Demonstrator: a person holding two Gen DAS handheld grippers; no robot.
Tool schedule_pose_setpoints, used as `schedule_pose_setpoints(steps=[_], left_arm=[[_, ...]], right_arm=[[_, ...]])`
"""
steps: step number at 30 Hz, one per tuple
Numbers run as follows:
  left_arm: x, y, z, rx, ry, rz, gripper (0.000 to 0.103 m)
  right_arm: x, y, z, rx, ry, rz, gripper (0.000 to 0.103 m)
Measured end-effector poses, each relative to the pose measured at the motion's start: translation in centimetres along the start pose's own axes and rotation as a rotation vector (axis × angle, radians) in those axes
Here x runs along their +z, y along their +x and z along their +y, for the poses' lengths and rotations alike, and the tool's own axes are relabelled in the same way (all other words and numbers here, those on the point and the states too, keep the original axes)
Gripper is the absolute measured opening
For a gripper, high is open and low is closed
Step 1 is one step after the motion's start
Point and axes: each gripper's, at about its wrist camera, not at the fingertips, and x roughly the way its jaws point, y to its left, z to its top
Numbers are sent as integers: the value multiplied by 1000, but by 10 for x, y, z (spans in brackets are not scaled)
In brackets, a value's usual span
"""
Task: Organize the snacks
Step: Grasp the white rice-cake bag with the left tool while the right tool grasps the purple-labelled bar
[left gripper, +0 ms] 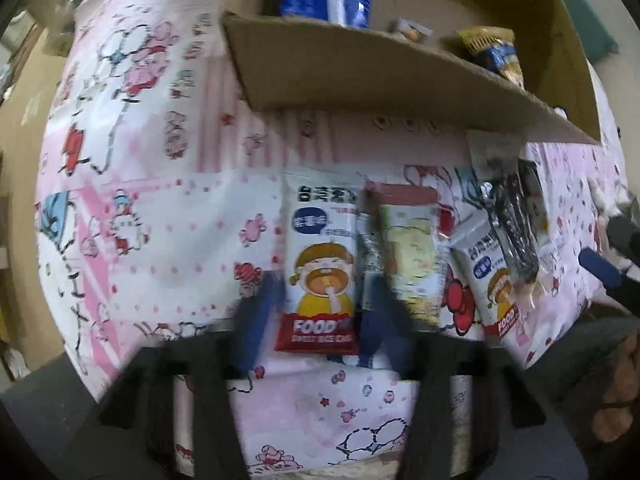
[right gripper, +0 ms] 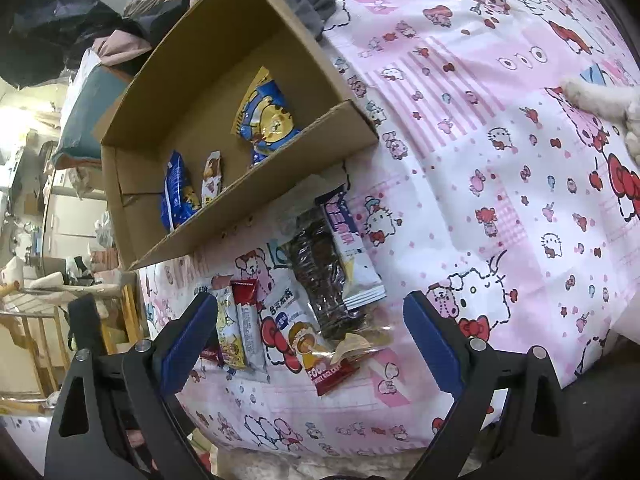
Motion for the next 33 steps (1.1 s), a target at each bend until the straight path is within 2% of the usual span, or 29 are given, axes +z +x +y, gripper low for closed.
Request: schedule_pose_setpoints(steps=[3, 9, 10, 11, 12, 17, 20, 23, 28, 33], left_arm=[[-4, -16, -3, 53, 10, -55, 26], [-16, -53, 4, -24, -69, -104, 26], [-16, -56, 6, -37, -81, -109, 26], [-17, -62, 7, -41, -86, -122, 26], [-17, -64, 10, -39, -89, -133, 26], [-10, -73, 24, -51, -109, -153, 26], [-5, -71, 27, -53, -107, -158, 26], [-8, -71, 28, -49, -99, -162, 26], [-12, -71, 23, -62, -96, -168, 26], [-11, -74, 20, -54, -88, -182, 26]], right_arm=[[4, -4, -4, 3, 14, -14, 96], [8, 1, 1, -31, -28, -9, 94], [8, 3, 2, -34, -37, -3, 90], [10, 6, 4, -33, -50, 5, 80], [12, 9, 6, -43, -64, 8, 73], [25, 32, 13, -171, -139, 37, 59], [24, 49, 11, -218, -154, 80, 56], [20, 54, 14, -243, -207, 84, 18], [13, 29, 17, -201, -225, 23, 17], [2, 17, 20, -148, -222, 21, 17]])
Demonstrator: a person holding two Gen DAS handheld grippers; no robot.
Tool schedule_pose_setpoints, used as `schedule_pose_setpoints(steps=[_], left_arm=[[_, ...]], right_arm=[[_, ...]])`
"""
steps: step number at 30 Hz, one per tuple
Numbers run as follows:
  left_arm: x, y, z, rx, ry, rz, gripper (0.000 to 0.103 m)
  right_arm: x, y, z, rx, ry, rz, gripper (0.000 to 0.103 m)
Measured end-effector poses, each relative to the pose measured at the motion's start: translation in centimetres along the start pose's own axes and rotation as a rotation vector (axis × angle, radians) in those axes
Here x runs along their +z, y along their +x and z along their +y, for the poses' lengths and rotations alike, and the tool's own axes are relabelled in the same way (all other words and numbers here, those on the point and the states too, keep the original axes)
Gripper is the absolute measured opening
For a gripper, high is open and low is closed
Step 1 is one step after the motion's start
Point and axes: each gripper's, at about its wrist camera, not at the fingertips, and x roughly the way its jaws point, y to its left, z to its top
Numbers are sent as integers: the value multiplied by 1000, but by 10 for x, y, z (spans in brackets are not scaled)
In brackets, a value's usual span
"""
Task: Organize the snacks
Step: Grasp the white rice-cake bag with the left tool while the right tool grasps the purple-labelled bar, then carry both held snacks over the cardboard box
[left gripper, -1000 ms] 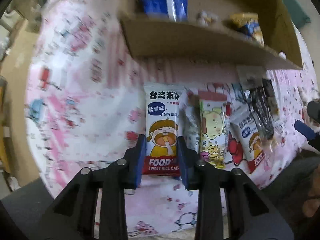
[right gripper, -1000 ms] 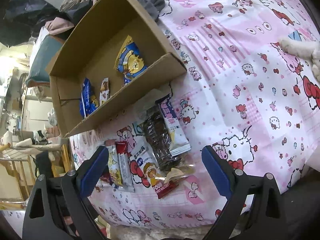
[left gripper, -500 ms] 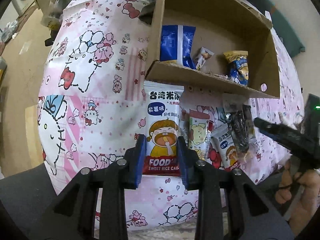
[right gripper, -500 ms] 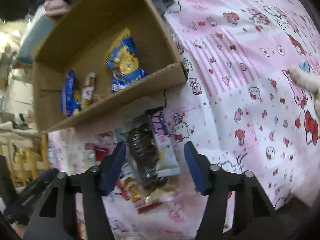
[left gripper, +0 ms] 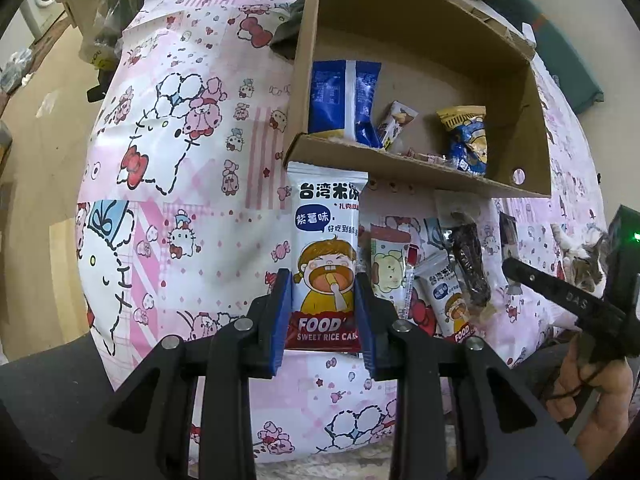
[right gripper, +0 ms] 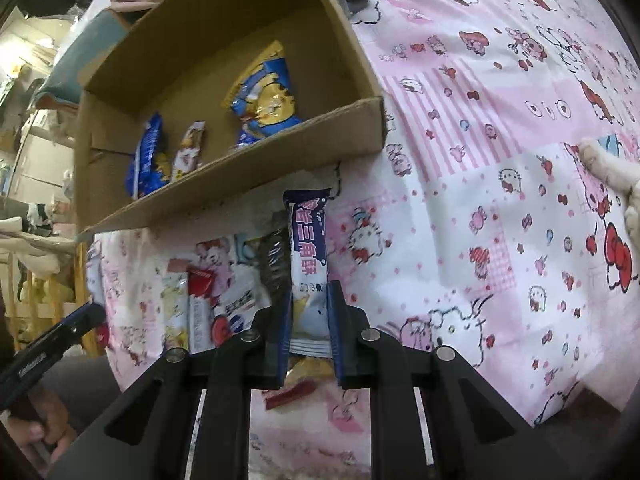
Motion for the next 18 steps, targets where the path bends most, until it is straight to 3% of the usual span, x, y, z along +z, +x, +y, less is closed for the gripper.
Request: schedule_pose_setpoints(steps=[8, 12, 18], left_arm=[[-3, 2, 2, 43, 2, -11, 26], [-8, -1, -4, 20, 27, 9, 26], [-13, -24, -22, 33, 106, -64, 26]], right_arm=[[-7, -10, 4, 60, -16, 0, 17], [-11, -16, 16, 117, -50, 13, 17], [-19, -23, 45, 210, -148, 10, 17]])
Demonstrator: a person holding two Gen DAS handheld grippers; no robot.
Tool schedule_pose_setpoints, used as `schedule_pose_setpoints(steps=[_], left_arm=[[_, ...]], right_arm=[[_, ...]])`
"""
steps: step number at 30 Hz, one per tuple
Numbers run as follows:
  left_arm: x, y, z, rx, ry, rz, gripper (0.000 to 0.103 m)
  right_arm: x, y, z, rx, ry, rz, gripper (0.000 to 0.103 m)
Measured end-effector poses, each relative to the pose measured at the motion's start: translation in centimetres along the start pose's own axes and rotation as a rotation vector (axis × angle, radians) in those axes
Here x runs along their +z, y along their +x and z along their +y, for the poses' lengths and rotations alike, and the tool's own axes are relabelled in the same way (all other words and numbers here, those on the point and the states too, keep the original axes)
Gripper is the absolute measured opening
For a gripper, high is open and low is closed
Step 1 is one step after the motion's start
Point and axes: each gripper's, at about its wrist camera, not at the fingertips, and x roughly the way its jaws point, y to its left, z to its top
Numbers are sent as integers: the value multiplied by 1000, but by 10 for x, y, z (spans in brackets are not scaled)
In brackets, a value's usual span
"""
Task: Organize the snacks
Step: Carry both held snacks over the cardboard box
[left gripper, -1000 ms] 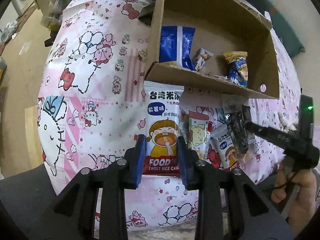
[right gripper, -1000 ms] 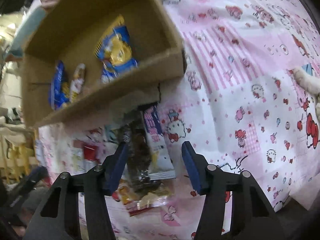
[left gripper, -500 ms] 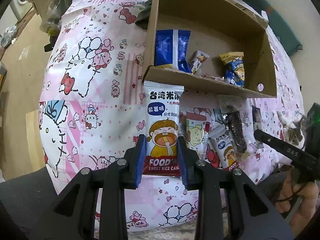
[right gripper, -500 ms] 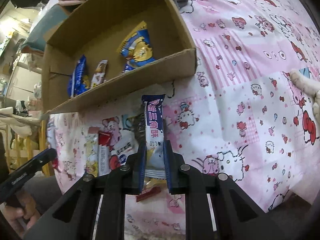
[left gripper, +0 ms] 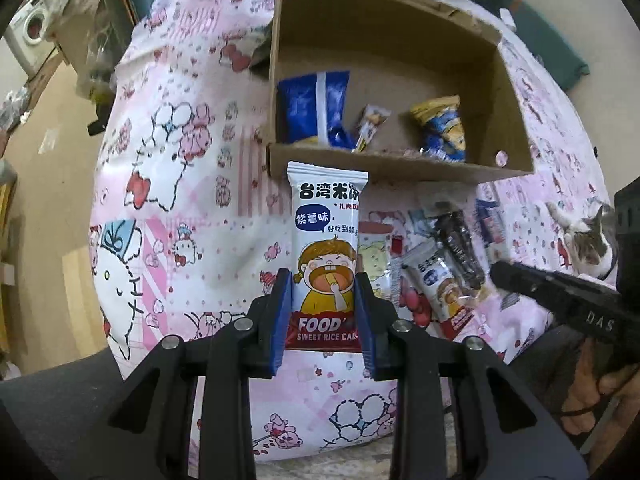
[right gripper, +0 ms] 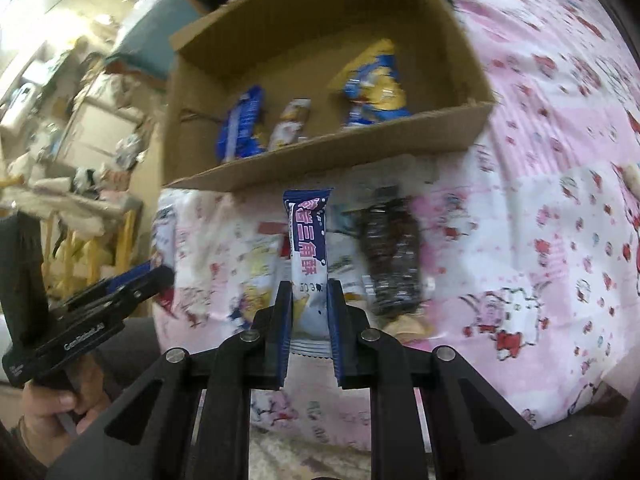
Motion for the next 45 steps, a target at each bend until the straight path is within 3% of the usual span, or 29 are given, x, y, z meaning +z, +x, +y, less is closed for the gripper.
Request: schedule_pose_setpoints(steps=[11, 22, 31, 39, 45], left_arm=[[53, -37, -16, 14, 34, -128, 26], [107, -44, -40, 8, 79, -197, 26], [135, -22, -53, 1, 75, -201, 26], [141, 13, -56, -18, 67, -195, 26], [138, 37, -49, -32, 59, -180, 27]], right_arm=[[16, -25, 20, 115, -40, -161, 17], [67, -51, 5, 81, -33, -294, 17], [98, -42, -19, 6, 7, -287, 18], [100, -23, -35, -106, 71, -252, 18], [101, -14, -43, -129, 100, -220, 18]])
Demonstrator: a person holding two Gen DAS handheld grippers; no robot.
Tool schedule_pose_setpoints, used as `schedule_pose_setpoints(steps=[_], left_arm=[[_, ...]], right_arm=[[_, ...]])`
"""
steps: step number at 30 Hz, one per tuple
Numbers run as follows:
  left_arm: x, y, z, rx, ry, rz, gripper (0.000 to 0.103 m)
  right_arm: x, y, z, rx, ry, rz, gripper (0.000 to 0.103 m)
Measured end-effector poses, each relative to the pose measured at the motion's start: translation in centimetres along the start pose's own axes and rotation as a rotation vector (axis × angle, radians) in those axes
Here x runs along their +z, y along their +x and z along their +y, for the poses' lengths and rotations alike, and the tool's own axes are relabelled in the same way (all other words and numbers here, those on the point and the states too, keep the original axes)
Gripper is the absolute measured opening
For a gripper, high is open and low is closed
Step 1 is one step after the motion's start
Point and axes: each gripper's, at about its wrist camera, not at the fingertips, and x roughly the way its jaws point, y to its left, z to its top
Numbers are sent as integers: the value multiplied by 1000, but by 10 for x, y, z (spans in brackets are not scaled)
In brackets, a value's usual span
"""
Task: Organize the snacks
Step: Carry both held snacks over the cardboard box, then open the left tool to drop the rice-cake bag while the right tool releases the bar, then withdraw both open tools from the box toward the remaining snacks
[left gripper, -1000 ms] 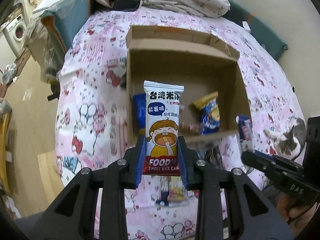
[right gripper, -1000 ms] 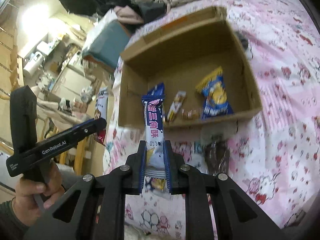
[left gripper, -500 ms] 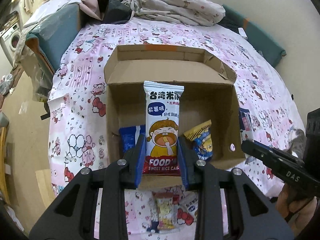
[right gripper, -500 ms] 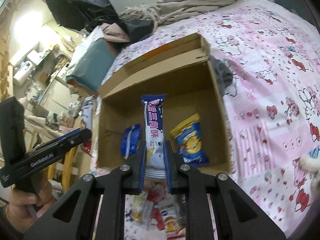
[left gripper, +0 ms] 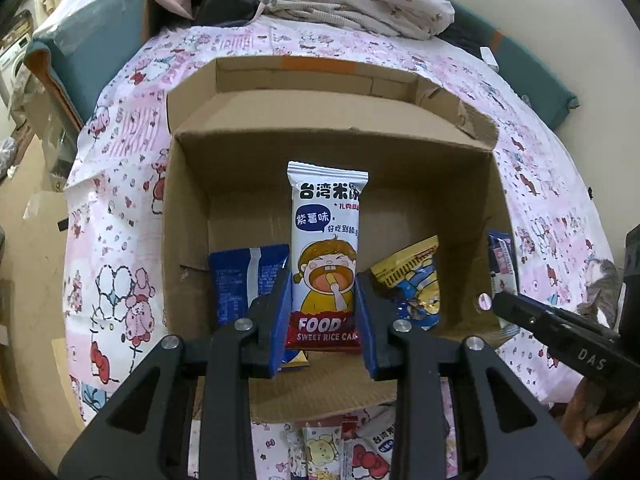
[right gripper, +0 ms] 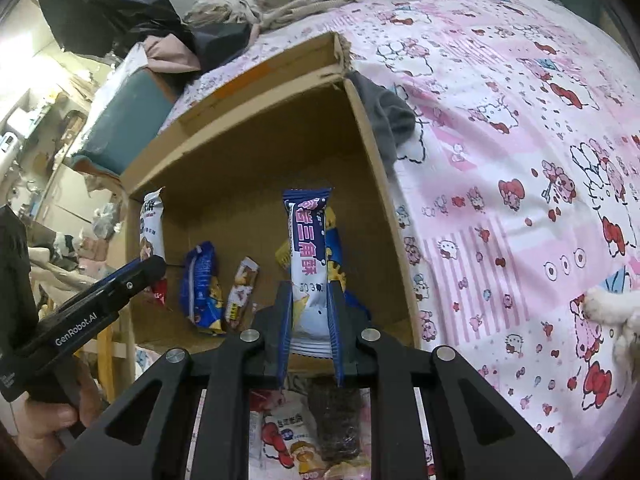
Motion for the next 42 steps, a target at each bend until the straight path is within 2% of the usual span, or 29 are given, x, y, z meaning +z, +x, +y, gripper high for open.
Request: schedule_pose_setpoints(steps=[8, 15, 19, 21, 23, 25, 26, 27, 29, 34, 38, 42], left_arm=[[-5, 14, 6, -4, -19, 18, 27], [-4, 11, 2, -10, -10, 18, 27], [-4, 7, 3, -1, -6, 7, 28], [-3, 5, 3, 6, -5, 1, 38], [-3, 0, 2, 14, -6, -18, 58], [-3, -6, 3, 14, -13, -45, 68], [-2, -7, 3, 12, -15, -54, 71], [-1, -10, 4, 11, -18, -67, 71], [-1, -15, 4, 15, -22, -82, 71], [-1, -22, 7, 36, -36, -100, 72], [-4, -28, 11, -5, -64, -109, 72], [-7, -37, 12, -2, -63, -129, 71]], right_arm=[[-3, 15, -3, -21, 23, 50, 18], [-4, 15, 1, 4, 12, 39, 21], [-2, 15, -4, 10, 54, 40, 21], [-1, 14, -4, 18, 60, 38, 22], [-1, 12, -1, 12, 47, 29, 23], [-2, 11, 1, 27, 43, 25, 29], [-2, 10, 1, 34, 41, 18, 38], [-2, 8, 2, 38, 39, 10, 57], [-1, 3, 4, 42, 36, -23, 76], [1, -1, 5, 50, 32, -39, 81], [1, -5, 9, 55, 28, -46, 84], [-2, -11, 10, 63, 28, -58, 87]])
